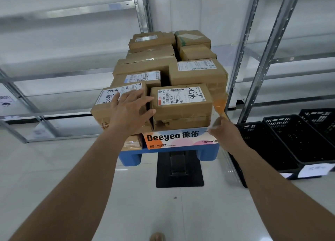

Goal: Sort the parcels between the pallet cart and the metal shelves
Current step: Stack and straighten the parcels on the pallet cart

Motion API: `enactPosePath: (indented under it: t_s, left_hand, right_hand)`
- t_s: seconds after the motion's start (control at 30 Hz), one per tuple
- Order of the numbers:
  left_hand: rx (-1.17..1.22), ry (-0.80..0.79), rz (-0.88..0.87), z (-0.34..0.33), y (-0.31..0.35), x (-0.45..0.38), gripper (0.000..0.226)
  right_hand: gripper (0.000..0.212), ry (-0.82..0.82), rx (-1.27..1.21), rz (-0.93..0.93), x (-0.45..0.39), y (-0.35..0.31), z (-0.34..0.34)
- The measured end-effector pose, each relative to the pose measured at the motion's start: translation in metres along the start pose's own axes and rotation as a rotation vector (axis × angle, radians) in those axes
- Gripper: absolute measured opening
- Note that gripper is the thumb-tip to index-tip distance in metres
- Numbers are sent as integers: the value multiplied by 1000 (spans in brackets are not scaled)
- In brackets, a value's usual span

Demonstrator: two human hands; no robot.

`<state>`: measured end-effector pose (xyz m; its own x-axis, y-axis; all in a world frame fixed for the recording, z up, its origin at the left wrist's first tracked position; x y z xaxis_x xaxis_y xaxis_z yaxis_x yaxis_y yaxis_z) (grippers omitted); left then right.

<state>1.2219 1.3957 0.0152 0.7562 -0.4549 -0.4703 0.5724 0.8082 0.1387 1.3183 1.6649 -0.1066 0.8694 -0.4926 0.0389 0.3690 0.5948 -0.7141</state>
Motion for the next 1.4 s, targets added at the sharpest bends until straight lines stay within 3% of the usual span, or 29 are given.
enactPosePath:
  t_s: [0.33,0.6,0.73,0.87,1.1,1.4]
  left_hand:
    - [-10,9,-23,3,4,1,38]
    - [-7,3,62,8,11,1,55]
    - [85,74,6,17,48,-5,53]
    - [101,24,-19,11,73,-21,60]
    - [139,-61,-14,-3,88,-74,63]
    - [54,-310,39,-46,81,-132,60]
  right_hand:
    - [13,2,24,-9,0,5,-3]
    - [13,-17,-16,59,11,10,28]
    - [37,-8,29,84,14,22,49]
    - [64,33,66,74,10,27,65]
    - [67,99,111,146,-25,12,90]
    - [70,86,162,256,-103,-19,104]
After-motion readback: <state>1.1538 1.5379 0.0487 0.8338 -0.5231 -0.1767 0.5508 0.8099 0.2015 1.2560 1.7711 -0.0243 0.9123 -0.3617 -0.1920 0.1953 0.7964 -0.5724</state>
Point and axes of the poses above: each hand's wrist, its own x-axis away from the middle knuckle, its own z-axis out of the back of the hand, y = z × x, the point moved 9 cm from there along -x, towards the middle knuckle, and after that the axes turned 3 degrees about x, right-handed, at the moved point
